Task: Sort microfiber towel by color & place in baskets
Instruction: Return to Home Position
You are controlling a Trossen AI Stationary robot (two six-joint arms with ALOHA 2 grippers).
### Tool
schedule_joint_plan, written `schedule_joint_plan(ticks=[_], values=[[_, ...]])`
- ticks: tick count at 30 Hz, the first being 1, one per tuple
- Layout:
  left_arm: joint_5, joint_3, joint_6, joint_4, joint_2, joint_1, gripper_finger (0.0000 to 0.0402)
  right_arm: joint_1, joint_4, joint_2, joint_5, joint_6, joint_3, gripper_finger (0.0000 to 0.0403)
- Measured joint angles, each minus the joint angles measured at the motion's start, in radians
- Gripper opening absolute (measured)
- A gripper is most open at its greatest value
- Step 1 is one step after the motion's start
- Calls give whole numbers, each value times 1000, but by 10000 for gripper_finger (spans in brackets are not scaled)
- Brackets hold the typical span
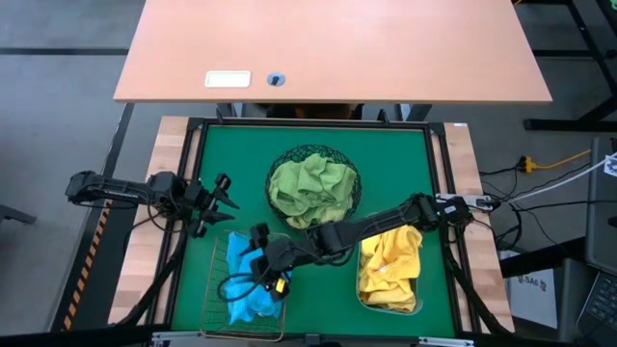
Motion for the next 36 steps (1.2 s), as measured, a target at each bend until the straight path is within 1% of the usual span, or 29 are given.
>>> schedule_joint_plan(ticks=[2,4,9,11,17,23,27,31,34,36], values=[[25,0,9,-7,0,0,124,0,-37,-16,48,0,0,289],[29,0,15,-8,0,0,124,0,-88,-37,84,0,0,289],[26,0,46,-10,0,0,124,7,-206,-138,98,3,0,289],[18,0,55,-11,0,0,124,7,-256,-185,99,35,0,289],[-59,0,68,-15,0,0,124,8,-432,-361,19,145,0,289],[-122,0,64,-22,0,0,124,16,-640,-534,26,204,0,289],[-175,0,39,-53,0,0,124,55,-724,-620,28,213,0,289],[-238,0,-19,-108,0,15,124,126,-738,-695,18,210,-51,289],[-243,0,-46,-130,0,35,124,186,-740,-756,27,210,-126,289],[-240,0,-55,-132,-1,47,124,219,-731,-806,32,210,-202,289]])
